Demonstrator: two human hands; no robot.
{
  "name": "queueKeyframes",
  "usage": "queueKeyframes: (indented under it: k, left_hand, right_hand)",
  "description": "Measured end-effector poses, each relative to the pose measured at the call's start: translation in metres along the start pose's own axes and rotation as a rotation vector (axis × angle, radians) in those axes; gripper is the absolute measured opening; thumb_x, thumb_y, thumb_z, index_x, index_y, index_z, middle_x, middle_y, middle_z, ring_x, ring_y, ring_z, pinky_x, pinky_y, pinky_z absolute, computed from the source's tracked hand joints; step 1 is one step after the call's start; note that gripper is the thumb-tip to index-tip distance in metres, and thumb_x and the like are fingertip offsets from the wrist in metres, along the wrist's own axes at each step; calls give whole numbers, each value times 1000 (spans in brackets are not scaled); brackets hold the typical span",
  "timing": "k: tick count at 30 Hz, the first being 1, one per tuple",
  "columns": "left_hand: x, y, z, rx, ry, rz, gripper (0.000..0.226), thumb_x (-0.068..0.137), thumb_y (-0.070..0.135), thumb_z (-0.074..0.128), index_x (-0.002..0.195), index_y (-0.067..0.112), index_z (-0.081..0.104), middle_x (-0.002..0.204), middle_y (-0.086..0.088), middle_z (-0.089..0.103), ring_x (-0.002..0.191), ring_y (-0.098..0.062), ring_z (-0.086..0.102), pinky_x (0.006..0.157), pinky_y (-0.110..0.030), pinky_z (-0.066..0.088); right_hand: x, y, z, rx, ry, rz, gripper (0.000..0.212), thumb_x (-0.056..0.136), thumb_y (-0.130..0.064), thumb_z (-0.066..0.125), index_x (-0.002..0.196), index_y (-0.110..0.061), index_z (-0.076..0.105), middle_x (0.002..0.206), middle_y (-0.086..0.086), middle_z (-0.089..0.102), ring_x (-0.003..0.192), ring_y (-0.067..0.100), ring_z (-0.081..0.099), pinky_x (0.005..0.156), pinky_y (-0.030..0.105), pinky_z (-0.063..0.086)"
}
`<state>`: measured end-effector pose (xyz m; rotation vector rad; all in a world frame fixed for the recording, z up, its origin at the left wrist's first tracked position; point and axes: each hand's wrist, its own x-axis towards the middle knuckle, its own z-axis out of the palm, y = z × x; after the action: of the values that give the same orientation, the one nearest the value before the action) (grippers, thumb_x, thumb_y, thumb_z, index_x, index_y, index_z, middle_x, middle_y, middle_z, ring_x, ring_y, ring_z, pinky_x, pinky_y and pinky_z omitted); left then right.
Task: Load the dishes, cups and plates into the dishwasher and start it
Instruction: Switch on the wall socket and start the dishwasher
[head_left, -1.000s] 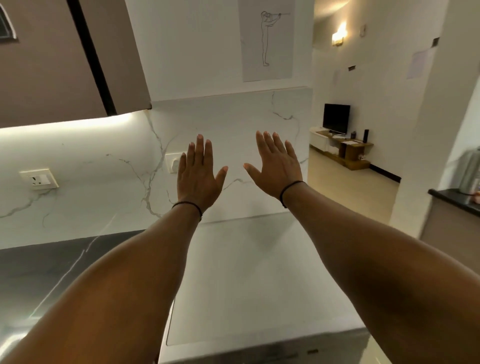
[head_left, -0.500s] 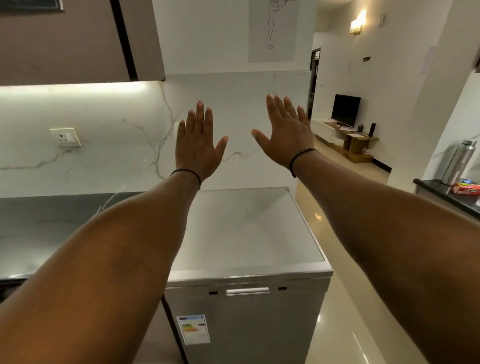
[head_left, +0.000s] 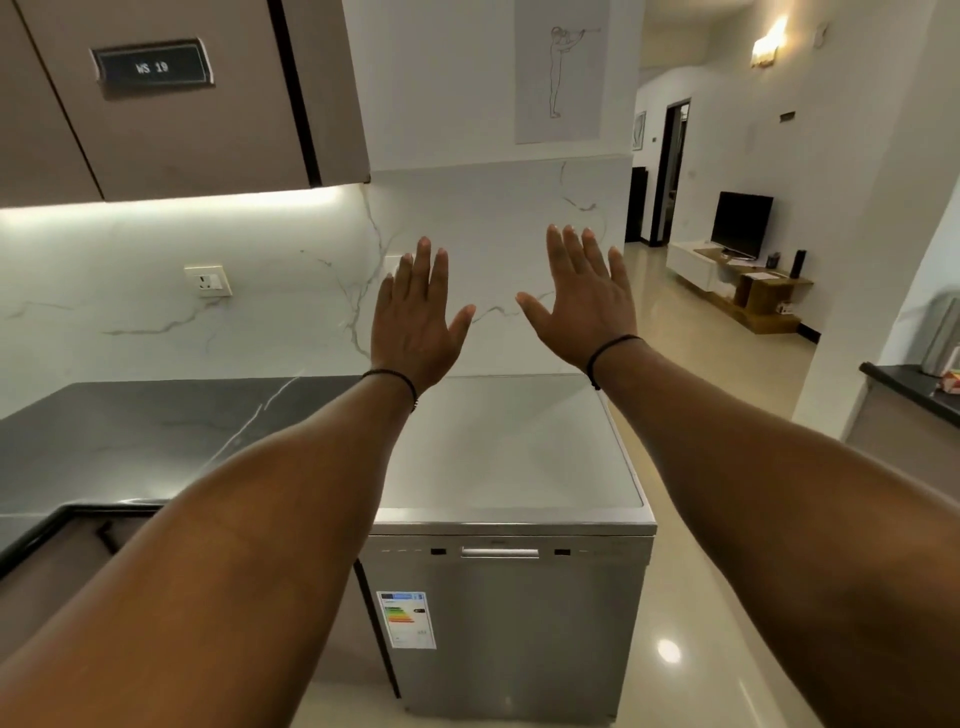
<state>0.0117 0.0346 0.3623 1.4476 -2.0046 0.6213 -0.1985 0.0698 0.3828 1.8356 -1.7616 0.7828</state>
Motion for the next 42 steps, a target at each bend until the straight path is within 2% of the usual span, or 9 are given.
queueKeyframes:
  k: [11, 13, 17, 21, 26, 31, 36, 39, 42]
  left_hand:
    - [-50, -28, -8, -55, -39, 40, 75, 99, 56, 27, 156, 14, 3, 163, -10, -2, 150, -30, 6, 120, -46, 17]
    - [-66, -33, 0, -75, -86, 18, 76, 99, 56, 28, 156, 14, 3, 163, -10, -3, 150, -30, 7, 119, -47, 19]
    - [-106, -43, 24, -139, -200, 29, 76, 99, 56, 29, 156, 14, 3, 163, -10, -5, 150, -29, 4, 121, -45, 12]
    - [-140, -53, 47, -151, -286, 43, 77, 98, 57, 32, 156, 14, 7, 163, -10, 0, 149, -30, 8, 121, -44, 13]
    - [-174, -70, 77, -78, -429, 79, 79, 95, 55, 42, 155, 15, 10, 163, -11, 5, 149, -29, 12, 120, -44, 17]
    - [-199, -85, 104, -8, -495, 27, 90, 85, 45, 64, 153, 15, 13, 162, -11, 11, 149, -27, 13, 121, -43, 17]
    - [-245, -91, 169, 43, -582, -25, 96, 80, 38, 72, 153, 15, 13, 161, -13, 11, 149, -29, 12, 121, -42, 16]
    - [-271, -109, 215, 42, -574, -94, 104, 78, 39, 75, 154, 15, 8, 162, -12, 6, 150, -28, 7, 122, -41, 13]
    - [-288, -127, 259, 49, -494, -111, 111, 76, 46, 76, 154, 14, 4, 163, -10, 1, 150, -25, 2, 122, -42, 12]
  right_hand:
    - [-51, -44, -5, -1, -43, 59, 80, 96, -59, 34, 156, -16, 3, 163, 10, 11, 151, 26, 5, 122, 46, 4]
    - [-66, -52, 2, 17, -85, 76, 81, 95, -59, 34, 156, -16, 3, 163, 10, 12, 150, 26, 6, 122, 46, 5]
    - [-99, -58, 23, 12, -182, 98, 81, 95, -60, 33, 156, -16, 3, 163, 9, 11, 151, 26, 6, 122, 46, 6]
    - [-127, -60, 47, 1, -257, 108, 82, 95, -61, 34, 156, -17, 4, 163, 8, 11, 151, 25, 6, 122, 45, 5]
    - [-150, -59, 78, 25, -330, 105, 82, 94, -62, 35, 156, -15, 8, 163, 7, 12, 151, 24, 5, 122, 44, 4]
    - [-167, -56, 129, 102, -396, 61, 84, 94, -64, 35, 156, -15, 9, 163, 7, 12, 151, 22, 5, 122, 41, 4]
    - [-210, -56, 211, 189, -522, 4, 88, 92, -65, 39, 156, -15, 8, 164, 5, 9, 151, 20, 3, 122, 38, 4]
    - [-238, -53, 264, 159, -542, -54, 93, 90, -68, 39, 156, -13, 4, 164, 5, 4, 151, 21, 0, 123, 37, 2]
    - [-256, -53, 315, 132, -489, -96, 95, 89, -70, 38, 156, -13, 2, 164, 6, 2, 151, 21, -2, 123, 36, 0]
